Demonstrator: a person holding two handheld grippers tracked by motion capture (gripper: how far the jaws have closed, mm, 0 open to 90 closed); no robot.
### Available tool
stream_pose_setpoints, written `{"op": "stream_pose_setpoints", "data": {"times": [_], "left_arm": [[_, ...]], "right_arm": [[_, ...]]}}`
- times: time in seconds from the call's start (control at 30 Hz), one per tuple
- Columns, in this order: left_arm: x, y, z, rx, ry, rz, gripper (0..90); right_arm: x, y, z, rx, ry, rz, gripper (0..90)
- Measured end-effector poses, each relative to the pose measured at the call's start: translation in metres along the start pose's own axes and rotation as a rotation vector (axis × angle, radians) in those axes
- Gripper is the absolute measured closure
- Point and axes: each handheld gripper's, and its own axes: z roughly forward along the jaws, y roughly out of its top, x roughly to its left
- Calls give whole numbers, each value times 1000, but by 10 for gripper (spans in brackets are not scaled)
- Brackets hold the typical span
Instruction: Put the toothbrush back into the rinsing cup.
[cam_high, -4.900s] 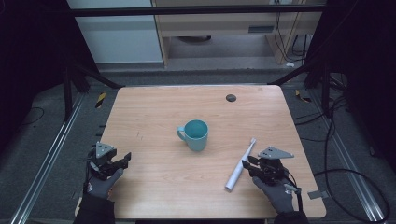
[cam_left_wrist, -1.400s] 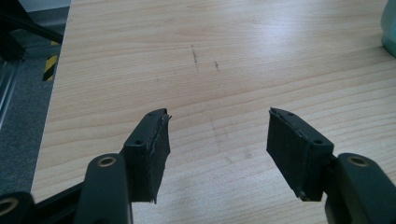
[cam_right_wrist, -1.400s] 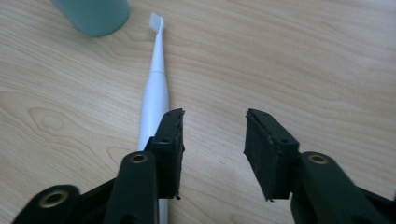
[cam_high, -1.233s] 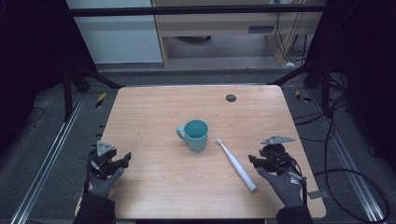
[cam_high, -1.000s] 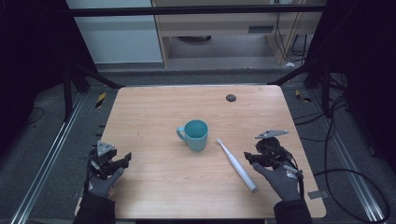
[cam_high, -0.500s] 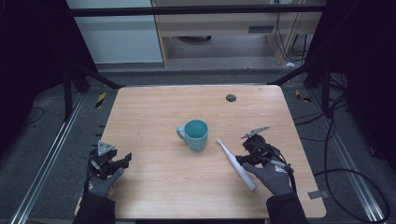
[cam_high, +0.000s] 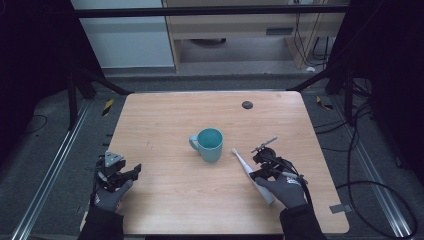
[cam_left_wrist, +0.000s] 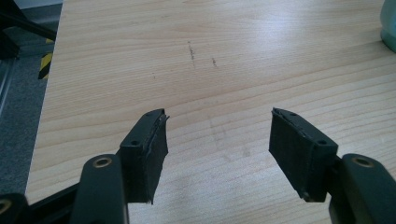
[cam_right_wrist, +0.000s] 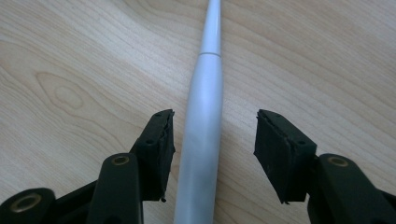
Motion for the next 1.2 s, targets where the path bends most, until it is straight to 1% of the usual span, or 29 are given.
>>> {"op": "stream_pose_setpoints", "data": {"times": [0.13,0.27,0.4,0.5,0.57,0.63,0.67,0.7,0.73,0.9,0.93,1.1,1.2], "left_arm": [[0,0,-1,-1,3,3,360],[-1,0,0,4,0,4,360],[-1,0,1,4,0,7,360],[-1,0,1,7,0,6,360],[-1,0,1,8,-1,6,360],[-1,0,1,7,0,6,360],[-1,0,1,7,0,6,360],[-1,0,1,8,-2,6,360],[-1,0,1,8,-2,6,360],[-1,0,1,8,-2,6,360],[-1,0,1,8,-1,7,360],[-1,0,1,9,-3,8,361],[-1,0,1,9,-3,10,361]], "right_arm": [[1,0,5,25,0,-12,484],[1,-1,8,41,-2,-3,500],[0,-4,12,69,8,7,522],[1,-5,15,76,10,6,542],[1,-5,17,93,15,12,554],[1,-5,20,101,14,4,568],[1,-6,21,106,21,12,577],[1,-6,22,109,28,15,584],[0,-6,23,109,31,5,593],[1,-6,26,123,43,14,631],[1,-6,27,126,41,7,635],[2,-6,29,138,32,12,655],[1,-6,30,139,38,20,658]]}}
